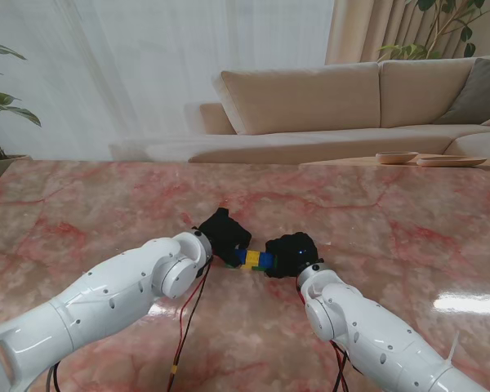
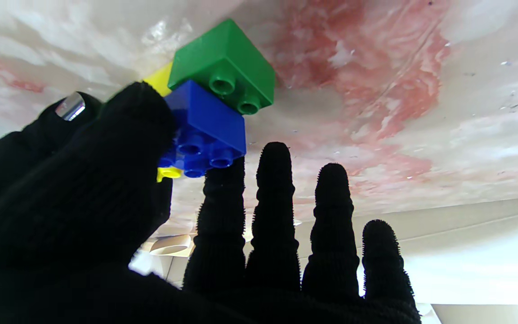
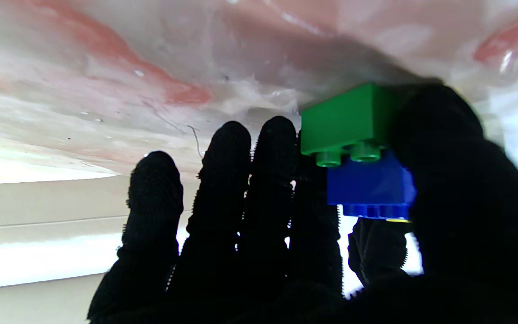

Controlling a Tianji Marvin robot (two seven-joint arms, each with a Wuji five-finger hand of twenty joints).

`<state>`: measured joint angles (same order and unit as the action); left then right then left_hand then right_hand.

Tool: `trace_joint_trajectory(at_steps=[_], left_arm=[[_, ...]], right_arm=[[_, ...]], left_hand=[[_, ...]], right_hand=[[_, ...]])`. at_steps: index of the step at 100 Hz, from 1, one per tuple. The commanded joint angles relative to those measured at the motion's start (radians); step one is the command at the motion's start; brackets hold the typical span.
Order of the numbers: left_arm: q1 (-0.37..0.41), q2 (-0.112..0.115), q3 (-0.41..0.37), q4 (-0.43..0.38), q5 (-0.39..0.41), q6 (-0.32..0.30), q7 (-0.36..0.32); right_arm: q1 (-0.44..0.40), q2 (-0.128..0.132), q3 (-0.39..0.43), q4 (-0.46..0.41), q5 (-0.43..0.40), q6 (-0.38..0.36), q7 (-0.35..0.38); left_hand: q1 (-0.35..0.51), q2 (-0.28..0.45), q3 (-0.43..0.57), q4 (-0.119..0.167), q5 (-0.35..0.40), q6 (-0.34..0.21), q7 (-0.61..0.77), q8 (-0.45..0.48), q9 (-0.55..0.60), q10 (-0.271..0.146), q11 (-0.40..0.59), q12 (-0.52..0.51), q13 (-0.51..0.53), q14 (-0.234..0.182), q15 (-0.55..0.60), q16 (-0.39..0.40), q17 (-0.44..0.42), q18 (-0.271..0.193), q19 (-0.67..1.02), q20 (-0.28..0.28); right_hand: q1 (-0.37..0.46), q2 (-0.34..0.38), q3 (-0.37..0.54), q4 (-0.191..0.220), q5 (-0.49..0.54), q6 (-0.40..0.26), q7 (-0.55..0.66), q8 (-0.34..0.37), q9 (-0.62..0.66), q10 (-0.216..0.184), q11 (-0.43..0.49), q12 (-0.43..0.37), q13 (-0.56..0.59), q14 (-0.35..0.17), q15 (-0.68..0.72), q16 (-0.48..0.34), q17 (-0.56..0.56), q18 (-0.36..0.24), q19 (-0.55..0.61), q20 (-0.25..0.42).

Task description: Build a two-level staggered structure with toy bricks

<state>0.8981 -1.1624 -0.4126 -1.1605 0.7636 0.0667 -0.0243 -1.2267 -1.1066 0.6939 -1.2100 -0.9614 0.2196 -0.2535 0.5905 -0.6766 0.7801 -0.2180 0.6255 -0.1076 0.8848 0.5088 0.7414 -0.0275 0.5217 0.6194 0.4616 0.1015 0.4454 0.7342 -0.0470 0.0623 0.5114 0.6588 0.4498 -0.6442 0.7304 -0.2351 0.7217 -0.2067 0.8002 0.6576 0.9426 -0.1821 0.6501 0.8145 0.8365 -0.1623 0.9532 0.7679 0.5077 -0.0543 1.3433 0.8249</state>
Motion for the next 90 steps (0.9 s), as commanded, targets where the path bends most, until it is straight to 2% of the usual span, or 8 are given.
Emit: trace_joint_trajectory(at_steps=[1,5,11,13,35,53,69,90], left_arm=[[-0.002,0.001,0.005,-0.001,0.002,-0.005,-0.004],[-0.003,0.002,0.005,0.0,0.003,-0.009,-0.004],[-0.004,0.003,0.005,0.0,0.004,-0.012,-0.006],[-0.004,0.004,0.005,-0.001,0.004,-0.015,-0.007],[-0.002,0.012,-0.003,-0.007,0.012,-0.033,-0.015],[0.01,0.017,-0.033,-0.016,0.008,-0.074,-0.01],[0.04,0.018,-0.078,-0.032,0.014,-0.094,0.026],[0.09,0.036,-0.149,-0.085,0.035,-0.09,0.02]], right_arm=[[-0.011,0.001,0.0,0.005,0.002,0.003,0.017],[-0.011,0.001,0.0,0.005,0.001,0.003,0.018],[-0.011,0.001,0.001,0.004,0.001,0.003,0.018],[-0.011,0.001,0.0,0.005,0.001,0.003,0.017],[-0.011,0.001,0.0,0.004,0.001,0.004,0.018],[-0.012,0.001,0.001,0.003,0.0,0.005,0.018],[-0.012,0.001,0.001,0.002,-0.001,0.005,0.018],[-0.011,0.001,0.0,0.003,-0.001,0.005,0.018]], left_hand=[[-0.04,0.017,0.057,-0.001,0.028,-0.008,-0.01,0.024,-0.028,0.003,-0.018,0.003,-0.017,0.024,-0.023,0.01,-0.022,0.012,-0.032,0.016],[-0.058,0.018,0.075,0.012,0.018,0.001,-0.026,0.033,-0.034,0.001,-0.021,0.0,-0.022,0.025,-0.025,0.009,-0.023,0.012,-0.04,0.021],[-0.09,0.015,0.112,0.055,-0.007,0.016,-0.054,0.044,-0.047,0.0,-0.026,-0.004,-0.031,0.022,-0.03,0.007,-0.025,0.01,-0.053,0.026],[-0.094,0.01,0.113,0.059,-0.014,0.02,-0.061,0.044,-0.053,0.0,-0.028,-0.005,-0.036,0.024,-0.032,0.006,-0.026,0.01,-0.057,0.026],[-0.113,-0.027,0.104,0.056,-0.096,0.048,-0.149,0.018,-0.12,0.002,-0.06,-0.026,-0.076,0.02,-0.056,-0.006,-0.035,0.001,-0.095,0.037],[-0.135,-0.044,0.088,0.049,-0.163,0.092,-0.301,-0.1,-0.222,0.005,-0.121,-0.111,-0.135,0.012,-0.09,-0.035,-0.044,-0.011,-0.2,0.084],[-0.146,-0.026,0.084,0.048,-0.171,0.097,-0.318,-0.121,-0.239,0.009,-0.127,-0.126,-0.143,0.009,-0.094,-0.039,-0.05,-0.015,-0.21,0.111],[-0.13,0.032,0.086,0.063,-0.133,0.082,-0.289,-0.117,-0.192,0.008,-0.107,-0.127,-0.107,0.01,-0.077,-0.032,-0.035,-0.006,-0.196,0.144]], right_hand=[[0.047,0.025,0.097,-0.01,0.037,-0.109,0.076,0.004,0.018,-0.016,-0.001,0.017,0.025,-0.005,0.005,0.019,-0.011,0.008,0.014,0.007],[0.048,0.024,0.098,-0.01,0.037,-0.11,0.076,0.004,0.017,-0.016,-0.001,0.017,0.025,-0.005,0.005,0.019,-0.011,0.008,0.014,0.007],[0.047,0.024,0.097,-0.01,0.037,-0.11,0.076,0.004,0.017,-0.016,-0.001,0.017,0.025,-0.005,0.005,0.019,-0.011,0.008,0.014,0.007],[0.047,0.024,0.097,-0.01,0.037,-0.11,0.076,0.004,0.017,-0.016,-0.001,0.017,0.025,-0.005,0.005,0.019,-0.011,0.008,0.014,0.007],[0.048,0.023,0.097,-0.01,0.036,-0.11,0.076,0.004,0.017,-0.015,-0.001,0.017,0.025,-0.005,0.005,0.019,-0.011,0.008,0.014,0.007],[0.05,0.023,0.098,-0.01,0.037,-0.11,0.076,0.004,0.018,-0.015,0.0,0.018,0.026,-0.005,0.005,0.019,-0.011,0.008,0.014,0.007],[0.05,0.022,0.098,-0.01,0.038,-0.11,0.076,0.004,0.018,-0.016,-0.001,0.019,0.026,-0.005,0.005,0.019,-0.011,0.008,0.014,0.007],[0.05,0.022,0.099,-0.01,0.038,-0.11,0.077,0.004,0.019,-0.016,0.0,0.02,0.026,-0.005,0.006,0.019,-0.011,0.008,0.014,0.007]])
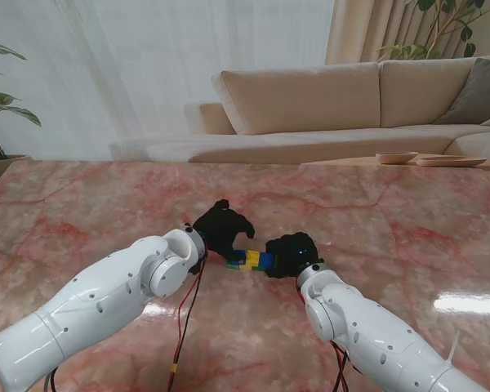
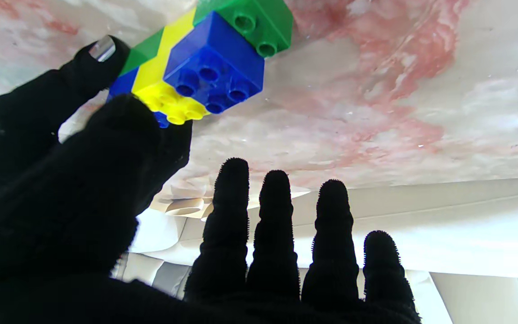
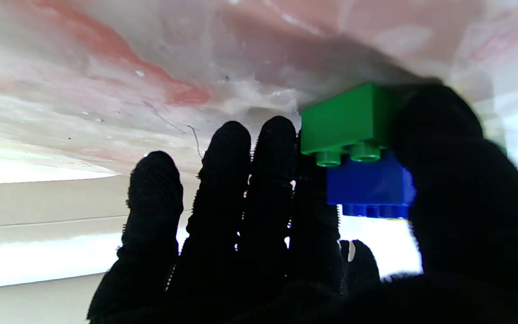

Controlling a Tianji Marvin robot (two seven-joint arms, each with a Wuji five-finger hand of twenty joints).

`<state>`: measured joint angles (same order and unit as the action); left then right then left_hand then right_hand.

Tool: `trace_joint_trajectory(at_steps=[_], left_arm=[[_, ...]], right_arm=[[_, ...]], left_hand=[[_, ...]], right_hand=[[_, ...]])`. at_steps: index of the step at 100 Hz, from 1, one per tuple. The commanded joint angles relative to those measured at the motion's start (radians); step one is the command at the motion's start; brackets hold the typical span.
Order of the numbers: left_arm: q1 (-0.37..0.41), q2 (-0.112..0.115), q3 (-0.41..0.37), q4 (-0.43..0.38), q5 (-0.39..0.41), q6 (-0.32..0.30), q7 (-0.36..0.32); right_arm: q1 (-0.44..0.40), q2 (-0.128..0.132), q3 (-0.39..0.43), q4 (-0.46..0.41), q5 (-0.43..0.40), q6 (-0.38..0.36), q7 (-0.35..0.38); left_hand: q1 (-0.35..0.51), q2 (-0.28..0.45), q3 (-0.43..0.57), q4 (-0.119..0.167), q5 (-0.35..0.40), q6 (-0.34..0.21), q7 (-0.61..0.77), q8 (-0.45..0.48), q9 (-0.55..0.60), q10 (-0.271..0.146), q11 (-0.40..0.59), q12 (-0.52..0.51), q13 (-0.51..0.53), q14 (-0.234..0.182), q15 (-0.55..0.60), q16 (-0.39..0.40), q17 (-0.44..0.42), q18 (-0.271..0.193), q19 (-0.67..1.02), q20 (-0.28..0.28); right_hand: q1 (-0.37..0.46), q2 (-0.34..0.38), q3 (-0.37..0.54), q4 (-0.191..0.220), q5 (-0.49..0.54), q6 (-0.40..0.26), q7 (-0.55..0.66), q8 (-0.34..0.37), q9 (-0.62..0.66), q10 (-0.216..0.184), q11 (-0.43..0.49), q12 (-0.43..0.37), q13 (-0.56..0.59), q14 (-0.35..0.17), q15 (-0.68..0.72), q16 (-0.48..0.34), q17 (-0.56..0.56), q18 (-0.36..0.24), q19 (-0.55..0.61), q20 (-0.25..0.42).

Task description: Build a two-level staggered structure with toy bricks

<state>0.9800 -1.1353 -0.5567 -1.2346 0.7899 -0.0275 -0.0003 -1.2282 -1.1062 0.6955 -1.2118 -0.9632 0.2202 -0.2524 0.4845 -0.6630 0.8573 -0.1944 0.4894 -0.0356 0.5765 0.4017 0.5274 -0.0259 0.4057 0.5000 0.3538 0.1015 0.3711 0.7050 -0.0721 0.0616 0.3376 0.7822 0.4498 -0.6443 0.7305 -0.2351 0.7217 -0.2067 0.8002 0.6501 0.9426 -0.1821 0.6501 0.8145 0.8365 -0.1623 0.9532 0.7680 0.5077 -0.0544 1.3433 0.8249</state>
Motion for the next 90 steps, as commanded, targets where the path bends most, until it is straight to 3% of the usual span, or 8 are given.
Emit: trace_joint_trajectory(at_steps=[1,10,20,28,33,42,61,90], left_arm=[[0.01,0.01,-0.008,-0.013,0.01,0.004,-0.004],[0.032,0.017,-0.039,-0.031,0.021,0.007,-0.008],[0.057,0.019,-0.068,-0.044,0.031,0.01,0.007],[0.073,0.017,-0.082,-0.051,0.04,0.029,0.03],[0.078,0.014,-0.086,-0.052,0.035,0.042,0.038],[0.078,0.01,-0.082,-0.048,0.023,0.052,0.04],[0.059,-0.004,-0.047,-0.009,0.003,0.054,0.069],[0.004,-0.029,0.029,0.062,-0.016,0.057,0.099]], right_arm=[[-0.01,0.001,-0.002,0.005,0.001,0.004,0.017],[-0.011,0.001,0.0,0.004,0.0,0.004,0.016],[-0.011,0.001,-0.001,0.003,-0.001,0.004,0.016],[-0.011,0.001,-0.001,0.003,-0.002,0.003,0.016],[-0.01,0.001,-0.002,0.004,-0.001,0.003,0.016],[-0.01,0.001,-0.002,0.004,-0.001,0.003,0.016],[-0.009,0.0,-0.005,0.005,0.0,0.002,0.014],[-0.01,0.0,-0.003,0.003,0.002,0.004,0.017]], left_hand=[[-0.022,0.028,0.008,0.046,0.006,0.005,0.033,-0.006,0.031,0.004,0.015,-0.005,0.007,0.009,0.001,0.0,-0.01,-0.004,-0.011,0.029],[-0.009,0.041,0.022,0.058,0.039,-0.018,0.072,0.008,0.077,0.0,0.032,0.007,0.051,0.015,0.023,0.014,0.002,0.007,0.051,0.052],[0.01,0.056,0.065,0.068,0.105,-0.062,0.165,0.065,0.18,-0.012,0.076,0.051,0.151,0.019,0.08,0.064,0.008,0.026,0.282,0.045],[0.126,0.018,-0.003,-0.019,0.162,-0.139,0.305,0.049,0.297,-0.02,0.133,0.1,0.28,0.025,0.17,0.138,0.072,0.073,0.54,0.062],[0.167,0.019,-0.031,-0.019,0.207,-0.176,0.393,0.01,0.394,-0.017,0.126,0.235,0.367,0.034,0.232,0.177,0.139,0.112,0.662,0.063],[0.18,0.017,-0.045,-0.029,0.246,-0.181,0.415,-0.009,0.457,-0.011,0.122,0.276,0.443,0.04,0.314,0.226,0.202,0.137,0.778,0.087],[0.193,-0.024,-0.049,-0.035,0.313,-0.208,0.449,-0.044,0.536,-0.018,0.113,0.29,0.493,0.039,0.34,0.24,0.225,0.147,0.818,0.077],[0.199,-0.023,-0.042,-0.034,0.328,-0.208,0.448,-0.071,0.548,-0.018,0.096,0.294,0.489,0.037,0.334,0.237,0.211,0.143,0.808,0.064]], right_hand=[[0.05,0.023,0.099,-0.01,0.038,-0.11,0.077,0.012,0.019,-0.016,0.0,0.02,0.027,-0.005,0.006,0.019,-0.011,0.008,0.014,0.007],[0.051,0.023,0.101,-0.01,0.038,-0.109,0.077,0.012,0.02,-0.015,0.0,0.021,0.027,-0.004,0.006,0.019,-0.011,0.008,0.014,0.007],[0.051,0.024,0.102,-0.011,0.04,-0.111,0.077,0.012,0.021,-0.015,0.0,0.022,0.028,-0.005,0.007,0.019,-0.011,0.01,0.015,0.008],[0.051,0.024,0.103,-0.011,0.04,-0.111,0.077,0.011,0.02,-0.015,0.0,0.023,0.028,-0.005,0.007,0.019,-0.011,0.011,0.015,0.008],[0.051,0.024,0.104,-0.011,0.04,-0.11,0.077,0.011,0.022,-0.015,0.0,0.023,0.028,-0.005,0.007,0.019,-0.011,0.011,0.015,0.008],[0.051,0.024,0.106,-0.012,0.04,-0.112,0.077,0.011,0.021,-0.015,-0.001,0.024,0.028,-0.005,0.007,0.019,-0.011,0.011,0.015,0.009],[0.051,0.025,0.109,-0.012,0.04,-0.111,0.077,0.011,0.022,-0.016,-0.001,0.025,0.028,-0.005,0.006,0.019,-0.011,0.011,0.015,0.009],[0.051,0.024,0.112,-0.013,0.042,-0.111,0.078,0.011,0.024,-0.015,-0.001,0.028,0.029,-0.005,0.007,0.019,-0.011,0.011,0.015,0.009]])
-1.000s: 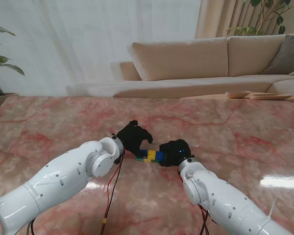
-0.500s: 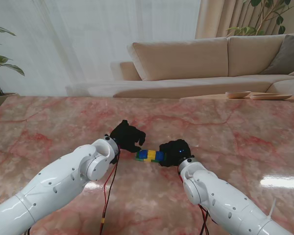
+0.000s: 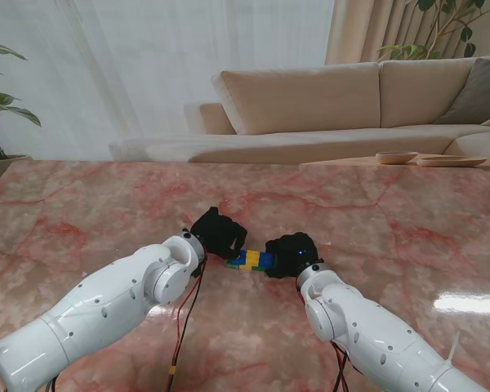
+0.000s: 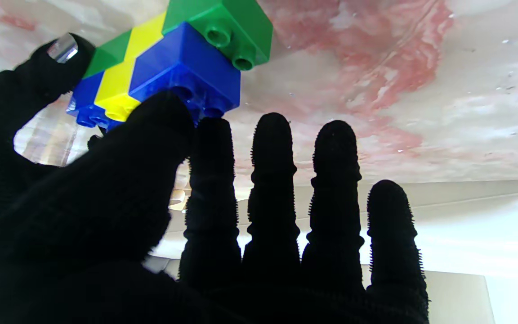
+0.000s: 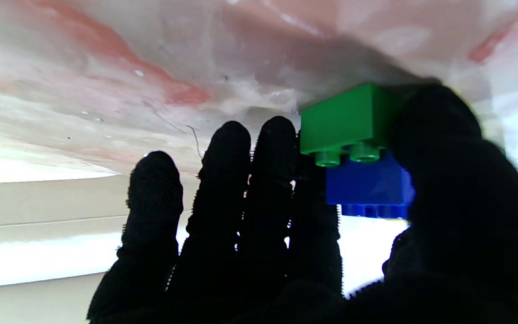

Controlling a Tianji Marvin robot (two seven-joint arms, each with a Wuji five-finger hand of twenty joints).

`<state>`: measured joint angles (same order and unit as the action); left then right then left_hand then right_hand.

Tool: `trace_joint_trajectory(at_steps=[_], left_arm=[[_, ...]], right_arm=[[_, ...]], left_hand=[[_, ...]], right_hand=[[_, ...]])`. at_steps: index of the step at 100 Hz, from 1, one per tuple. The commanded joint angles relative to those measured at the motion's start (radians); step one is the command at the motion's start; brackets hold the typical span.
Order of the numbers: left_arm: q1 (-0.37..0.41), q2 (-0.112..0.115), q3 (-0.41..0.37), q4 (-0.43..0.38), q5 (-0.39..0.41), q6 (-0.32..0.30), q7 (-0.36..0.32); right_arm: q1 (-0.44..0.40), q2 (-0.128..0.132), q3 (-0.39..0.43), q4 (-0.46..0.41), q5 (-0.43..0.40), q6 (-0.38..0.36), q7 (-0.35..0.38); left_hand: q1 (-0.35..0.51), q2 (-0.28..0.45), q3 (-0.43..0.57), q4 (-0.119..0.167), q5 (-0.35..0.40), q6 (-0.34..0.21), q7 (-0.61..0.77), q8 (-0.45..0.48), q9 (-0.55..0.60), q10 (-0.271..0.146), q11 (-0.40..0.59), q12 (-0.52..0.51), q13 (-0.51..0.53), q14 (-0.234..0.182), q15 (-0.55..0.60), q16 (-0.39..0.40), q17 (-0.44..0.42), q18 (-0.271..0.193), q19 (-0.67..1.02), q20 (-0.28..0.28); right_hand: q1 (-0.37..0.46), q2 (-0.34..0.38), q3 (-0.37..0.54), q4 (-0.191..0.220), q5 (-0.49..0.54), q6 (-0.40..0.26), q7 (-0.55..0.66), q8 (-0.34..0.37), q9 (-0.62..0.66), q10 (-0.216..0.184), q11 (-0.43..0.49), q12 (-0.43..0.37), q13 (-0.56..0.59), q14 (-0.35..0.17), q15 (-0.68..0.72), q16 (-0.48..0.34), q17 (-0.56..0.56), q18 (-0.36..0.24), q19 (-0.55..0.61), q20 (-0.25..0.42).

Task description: Build a two-level staggered structure with toy bricks

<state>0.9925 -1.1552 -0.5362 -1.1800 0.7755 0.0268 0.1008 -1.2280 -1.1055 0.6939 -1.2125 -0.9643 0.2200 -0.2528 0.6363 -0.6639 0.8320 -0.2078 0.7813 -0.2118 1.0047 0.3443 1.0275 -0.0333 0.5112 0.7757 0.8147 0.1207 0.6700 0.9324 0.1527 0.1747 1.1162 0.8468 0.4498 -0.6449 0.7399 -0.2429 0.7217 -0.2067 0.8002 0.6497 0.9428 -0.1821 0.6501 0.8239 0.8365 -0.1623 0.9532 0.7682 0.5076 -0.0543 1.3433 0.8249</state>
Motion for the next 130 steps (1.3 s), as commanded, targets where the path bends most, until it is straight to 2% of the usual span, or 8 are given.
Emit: trace_joint_trajectory(at_steps=[1,62,89,110,130], left_arm=[[-0.01,-0.01,0.011,0.009,-0.002,0.002,-0.001],[-0.073,-0.021,0.113,0.081,0.004,-0.031,-0.009],[-0.101,-0.038,0.157,0.139,-0.031,-0.025,-0.024],[-0.124,-0.055,0.195,0.182,-0.058,-0.028,-0.034],[-0.132,-0.059,0.219,0.201,-0.069,-0.037,-0.049]], right_arm=[[-0.01,0.0,-0.002,0.004,0.003,0.004,0.018],[-0.01,0.001,-0.001,0.001,0.001,0.0,0.024],[-0.012,0.002,0.001,-0.001,0.0,0.001,0.025],[-0.013,0.003,0.003,-0.003,-0.002,0.001,0.027],[-0.015,0.003,0.006,-0.003,-0.002,0.002,0.025]], left_hand=[[0.048,-0.022,-0.016,-0.021,0.036,-0.032,0.02,-0.014,0.048,-0.01,-0.01,0.018,0.028,0.018,0.035,0.009,-0.013,0.029,0.029,-0.001],[0.054,-0.029,-0.004,-0.021,0.119,-0.046,0.012,-0.074,0.112,-0.013,-0.035,0.027,0.059,0.009,0.046,0.006,-0.007,0.028,0.032,-0.013],[0.067,-0.025,0.01,-0.017,0.166,-0.025,-0.011,-0.122,0.16,0.001,-0.081,-0.009,0.077,0.012,0.043,-0.003,0.0,0.028,0.038,-0.02],[0.07,-0.016,0.013,-0.014,0.186,-0.022,-0.032,-0.146,0.18,-0.01,-0.11,-0.024,0.079,0.009,0.04,-0.005,-0.001,0.023,0.039,-0.023],[0.073,-0.024,0.014,-0.014,0.197,-0.027,-0.034,-0.153,0.19,-0.011,-0.118,-0.027,0.08,0.008,0.04,-0.004,-0.003,0.02,0.038,-0.024]], right_hand=[[0.05,0.025,0.102,-0.005,0.042,-0.111,0.078,0.012,0.024,-0.015,-0.001,0.018,0.029,-0.005,0.007,0.019,-0.011,0.011,0.015,0.009],[0.05,0.024,0.109,-0.007,0.042,-0.111,0.078,0.011,0.025,-0.016,-0.003,0.022,0.029,-0.005,0.006,0.019,-0.011,0.011,0.015,0.01],[0.051,0.025,0.114,-0.007,0.042,-0.111,0.078,0.011,0.026,-0.016,-0.004,0.024,0.029,-0.005,0.006,0.019,-0.011,0.011,0.015,0.01],[0.052,0.025,0.121,-0.008,0.042,-0.115,0.077,0.011,0.027,-0.017,-0.005,0.026,0.03,-0.005,0.006,0.019,-0.011,0.011,0.015,0.01],[0.051,0.026,0.128,-0.009,0.042,-0.114,0.077,0.011,0.027,-0.016,-0.005,0.028,0.029,-0.006,0.005,0.018,-0.011,0.011,0.015,0.01]])
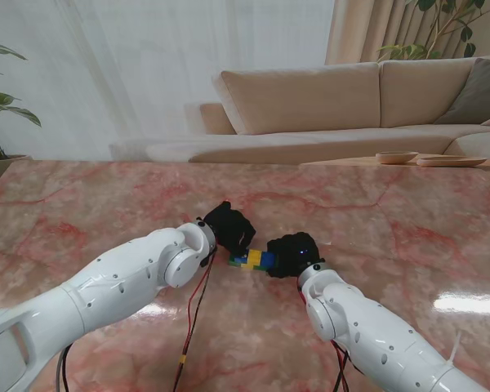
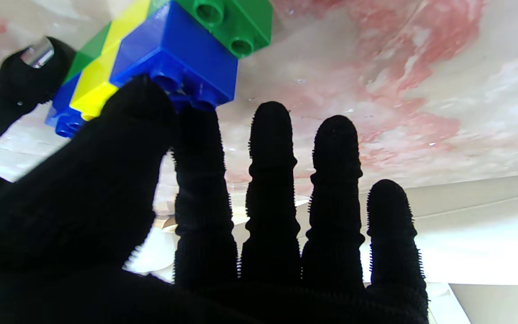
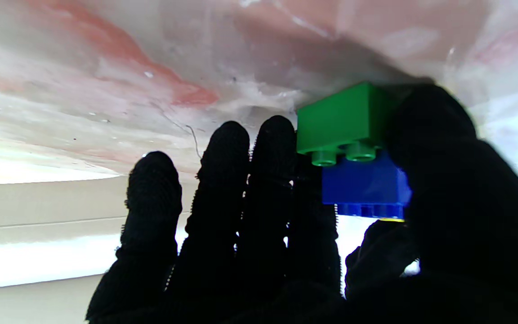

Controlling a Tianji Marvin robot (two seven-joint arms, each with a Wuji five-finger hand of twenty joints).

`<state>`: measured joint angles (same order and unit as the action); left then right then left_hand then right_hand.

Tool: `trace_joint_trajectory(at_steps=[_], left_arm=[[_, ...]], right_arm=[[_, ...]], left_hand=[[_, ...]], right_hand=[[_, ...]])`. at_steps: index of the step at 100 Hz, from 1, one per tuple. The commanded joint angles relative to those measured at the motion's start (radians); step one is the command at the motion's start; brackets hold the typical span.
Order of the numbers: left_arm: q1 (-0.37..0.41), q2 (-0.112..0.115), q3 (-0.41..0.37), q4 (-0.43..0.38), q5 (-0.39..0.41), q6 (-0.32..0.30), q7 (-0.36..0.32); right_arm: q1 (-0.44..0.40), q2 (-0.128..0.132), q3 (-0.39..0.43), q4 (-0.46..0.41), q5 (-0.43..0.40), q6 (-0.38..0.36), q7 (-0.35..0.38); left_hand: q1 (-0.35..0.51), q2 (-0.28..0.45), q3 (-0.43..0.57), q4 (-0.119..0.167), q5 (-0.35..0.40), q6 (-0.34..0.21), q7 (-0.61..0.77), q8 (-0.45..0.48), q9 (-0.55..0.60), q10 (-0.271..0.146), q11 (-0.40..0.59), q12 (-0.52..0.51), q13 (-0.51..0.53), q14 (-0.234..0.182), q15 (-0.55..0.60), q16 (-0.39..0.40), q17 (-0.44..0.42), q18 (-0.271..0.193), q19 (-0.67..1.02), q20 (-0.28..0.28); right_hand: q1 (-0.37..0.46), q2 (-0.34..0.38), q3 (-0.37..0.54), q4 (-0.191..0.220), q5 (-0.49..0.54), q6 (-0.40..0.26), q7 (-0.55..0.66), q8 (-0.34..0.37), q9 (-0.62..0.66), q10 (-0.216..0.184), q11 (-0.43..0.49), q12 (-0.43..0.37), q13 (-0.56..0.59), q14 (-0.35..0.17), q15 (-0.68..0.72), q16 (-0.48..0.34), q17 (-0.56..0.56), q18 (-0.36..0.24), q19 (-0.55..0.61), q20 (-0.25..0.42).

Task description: Build a two-level staggered structure with toy bricks

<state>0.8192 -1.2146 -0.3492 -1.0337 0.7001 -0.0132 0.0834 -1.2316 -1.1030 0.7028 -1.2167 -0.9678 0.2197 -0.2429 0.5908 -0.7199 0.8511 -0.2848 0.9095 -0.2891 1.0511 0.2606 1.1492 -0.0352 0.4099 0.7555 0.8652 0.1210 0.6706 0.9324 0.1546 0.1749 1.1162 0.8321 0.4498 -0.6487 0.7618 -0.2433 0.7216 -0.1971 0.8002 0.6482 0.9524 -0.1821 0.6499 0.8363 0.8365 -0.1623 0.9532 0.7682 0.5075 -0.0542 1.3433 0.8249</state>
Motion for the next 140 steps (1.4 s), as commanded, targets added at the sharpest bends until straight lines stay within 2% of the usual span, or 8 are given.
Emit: trace_joint_trajectory(at_steps=[1,55,81,90,108,122,130,140], left_arm=[[0.041,0.001,0.034,0.055,0.006,0.002,-0.033],[0.053,0.009,0.023,0.061,0.014,-0.021,-0.019],[0.122,0.037,-0.112,-0.026,0.011,-0.04,-0.008],[0.16,0.045,-0.17,-0.067,0.006,-0.045,-0.001],[0.243,0.069,-0.291,-0.173,0.024,-0.051,0.001],[0.309,0.089,-0.38,-0.256,0.067,-0.046,-0.003],[0.347,0.097,-0.429,-0.296,0.087,-0.042,-0.005],[0.39,0.108,-0.485,-0.336,0.122,-0.041,-0.006]], right_arm=[[-0.011,0.0,-0.003,0.001,0.001,0.002,0.015],[-0.009,0.0,-0.005,0.003,-0.001,0.001,0.012],[0.0,-0.002,-0.015,0.01,0.001,-0.001,0.008],[0.003,-0.001,-0.018,0.01,-0.001,0.0,0.009],[0.001,0.003,-0.017,0.001,-0.014,0.005,0.02],[-0.001,0.009,-0.016,-0.01,-0.029,0.008,0.036],[-0.002,0.013,-0.014,-0.021,-0.038,0.012,0.051],[-0.006,0.019,-0.007,-0.039,-0.052,0.012,0.073]], left_hand=[[0.118,0.032,-0.005,0.063,0.07,0.051,-0.08,-0.069,0.068,-0.009,-0.017,-0.007,0.03,0.007,0.04,-0.004,-0.005,0.02,0.037,-0.01],[0.113,0.042,0.003,0.062,0.015,0.038,-0.09,-0.053,0.025,-0.032,-0.046,0.026,-0.028,-0.011,0.008,-0.003,-0.046,-0.004,0.003,-0.02],[0.031,0.053,0.035,0.052,-0.178,0.14,-0.277,0.07,-0.304,-0.009,0.093,-0.197,-0.229,-0.018,-0.122,-0.064,-0.161,-0.046,-0.125,-0.058],[-0.067,0.088,0.113,0.132,-0.242,0.2,-0.37,0.112,-0.41,0.003,0.076,-0.225,-0.312,-0.011,-0.16,-0.091,-0.203,-0.06,-0.169,-0.067],[-0.107,0.091,0.058,0.129,-0.361,0.243,-0.499,0.092,-0.574,0.012,0.006,-0.295,-0.437,-0.012,-0.262,-0.195,-0.218,-0.082,-0.357,-0.151],[-0.124,0.098,0.035,0.128,-0.385,0.252,-0.542,0.073,-0.617,0.01,-0.015,-0.33,-0.462,-0.015,-0.293,-0.235,-0.22,-0.076,-0.422,-0.175],[-0.124,0.096,0.031,0.129,-0.377,0.255,-0.546,0.071,-0.617,0.01,-0.016,-0.334,-0.464,-0.013,-0.297,-0.242,-0.222,-0.071,-0.431,-0.175],[-0.127,0.096,0.024,0.13,-0.375,0.26,-0.552,0.068,-0.616,0.013,-0.018,-0.338,-0.465,-0.012,-0.301,-0.247,-0.222,-0.07,-0.436,-0.173]], right_hand=[[0.05,0.03,0.106,-0.009,0.043,-0.123,0.078,0.013,0.017,-0.016,-0.005,0.016,0.029,-0.006,0.005,0.018,-0.011,0.011,0.015,0.01],[0.05,0.029,0.12,-0.011,0.042,-0.127,0.076,0.012,0.019,-0.018,-0.009,0.02,0.03,-0.007,0.003,0.018,-0.011,0.011,0.015,0.01],[0.049,0.028,0.126,-0.013,0.042,-0.128,0.076,0.012,0.019,-0.02,-0.01,0.022,0.029,-0.009,0.002,0.017,-0.011,0.011,0.014,0.01],[0.048,0.028,0.127,-0.013,0.042,-0.128,0.076,0.012,0.019,-0.02,-0.011,0.023,0.029,-0.009,0.001,0.017,-0.011,0.011,0.014,0.01],[0.042,0.031,0.102,-0.013,0.013,-0.112,0.057,-0.006,-0.008,-0.017,-0.034,0.001,0.004,-0.004,-0.042,-0.003,-0.033,0.016,-0.03,-0.006],[0.002,0.048,0.089,0.025,-0.012,-0.04,-0.087,-0.018,-0.076,-0.006,-0.076,-0.14,-0.051,0.01,-0.164,-0.063,-0.089,0.034,-0.151,-0.037],[-0.044,0.065,0.1,0.121,-0.021,0.016,-0.233,0.022,-0.127,0.006,-0.108,-0.177,-0.087,0.017,-0.209,-0.084,-0.114,0.037,-0.197,-0.036],[-0.051,0.084,0.016,0.132,-0.092,0.068,-0.348,0.013,-0.215,0.025,-0.156,-0.221,-0.144,0.023,-0.266,-0.108,-0.148,0.036,-0.257,-0.04]])
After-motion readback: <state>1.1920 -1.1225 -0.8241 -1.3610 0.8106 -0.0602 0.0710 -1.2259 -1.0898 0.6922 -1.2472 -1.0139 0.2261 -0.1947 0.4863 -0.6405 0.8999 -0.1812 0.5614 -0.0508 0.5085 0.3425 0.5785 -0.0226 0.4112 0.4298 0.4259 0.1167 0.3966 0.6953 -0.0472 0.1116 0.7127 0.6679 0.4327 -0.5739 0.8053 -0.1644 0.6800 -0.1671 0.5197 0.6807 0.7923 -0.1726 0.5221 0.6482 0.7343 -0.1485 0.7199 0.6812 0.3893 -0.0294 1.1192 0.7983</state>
